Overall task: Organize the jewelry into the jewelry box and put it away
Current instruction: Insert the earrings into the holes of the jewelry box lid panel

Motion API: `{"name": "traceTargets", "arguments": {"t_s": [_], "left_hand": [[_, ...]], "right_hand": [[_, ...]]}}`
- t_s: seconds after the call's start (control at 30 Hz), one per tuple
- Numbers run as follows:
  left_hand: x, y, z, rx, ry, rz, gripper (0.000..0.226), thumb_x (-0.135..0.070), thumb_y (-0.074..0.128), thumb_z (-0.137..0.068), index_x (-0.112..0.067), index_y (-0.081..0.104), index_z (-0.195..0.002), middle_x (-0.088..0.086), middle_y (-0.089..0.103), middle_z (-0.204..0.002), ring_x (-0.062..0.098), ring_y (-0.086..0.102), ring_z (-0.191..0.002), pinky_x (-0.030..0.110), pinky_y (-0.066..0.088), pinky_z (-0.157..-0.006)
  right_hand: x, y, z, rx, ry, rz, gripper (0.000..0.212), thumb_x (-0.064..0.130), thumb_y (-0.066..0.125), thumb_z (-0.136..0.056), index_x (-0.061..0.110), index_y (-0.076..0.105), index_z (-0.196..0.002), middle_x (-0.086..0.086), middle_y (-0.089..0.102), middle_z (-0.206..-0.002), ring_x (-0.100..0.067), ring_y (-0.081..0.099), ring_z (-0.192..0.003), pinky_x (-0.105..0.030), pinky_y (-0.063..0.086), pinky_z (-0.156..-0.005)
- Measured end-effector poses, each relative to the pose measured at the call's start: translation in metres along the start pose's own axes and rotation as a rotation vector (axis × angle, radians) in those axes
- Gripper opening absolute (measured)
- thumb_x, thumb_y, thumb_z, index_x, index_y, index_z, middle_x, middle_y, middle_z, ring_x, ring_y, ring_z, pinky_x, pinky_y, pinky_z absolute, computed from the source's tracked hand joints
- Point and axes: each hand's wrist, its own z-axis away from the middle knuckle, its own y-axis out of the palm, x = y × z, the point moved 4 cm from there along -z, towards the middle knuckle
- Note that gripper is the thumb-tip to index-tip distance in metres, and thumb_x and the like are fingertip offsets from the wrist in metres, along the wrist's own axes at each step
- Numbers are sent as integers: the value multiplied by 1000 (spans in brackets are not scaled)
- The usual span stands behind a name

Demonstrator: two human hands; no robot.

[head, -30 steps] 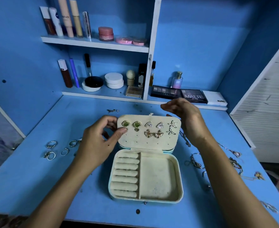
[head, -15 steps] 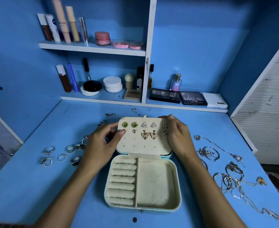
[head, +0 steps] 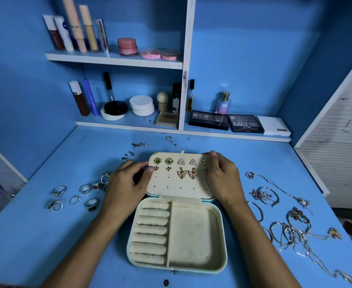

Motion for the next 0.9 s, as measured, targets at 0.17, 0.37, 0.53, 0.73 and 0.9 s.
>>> {"name": "traceTargets", "arguments": {"t_s": [0.17,0.37,0.53,0.73,0.9], "left_hand": [[-3,-4,-10,-46,46,-81,23,-31,63,-88,-14,76,-96,-1,67,-84,11,58,-69,8,39,-66],[-11,-7,-48,-77,146,-173,13,-9,72,-87,-9,76,-100,4,70,-88,15,54,-64,21,45,-68],[3,7,-85,79,133,-333,15,-12,72,-87,-10,76,-102,7,71,-96,28,62,-94,36,51,-83],[17,17,-109,271,95,-561,29,-28,69,-91,-15,71,-117,8,65,-118,30,49,-114,42,47,-93],[21,17,-115,345,31,-630,29,-36,66,-92,-18,72,-113,6,60,-120,29,45,-118,42,45,-96]], "right_hand": [[0,0,-1,0,9,10,44,33,37,-106,2,63,-89,-18,64,-81,-30,57,-81,-37,48,-78],[2,0,-1,-4,27,5,42,31,38,-106,4,60,-83,-11,59,-72,-25,53,-75,-33,43,-71],[2,0,0,-2,28,8,41,32,37,-106,7,63,-86,-9,63,-75,-26,58,-81,-33,45,-75],[0,0,-1,1,18,12,40,33,37,-106,11,62,-84,-4,62,-73,-21,57,-77,-30,44,-71],[1,0,-2,3,20,23,39,34,36,-106,16,62,-83,-1,63,-74,-18,57,-78,-31,43,-72]]}}
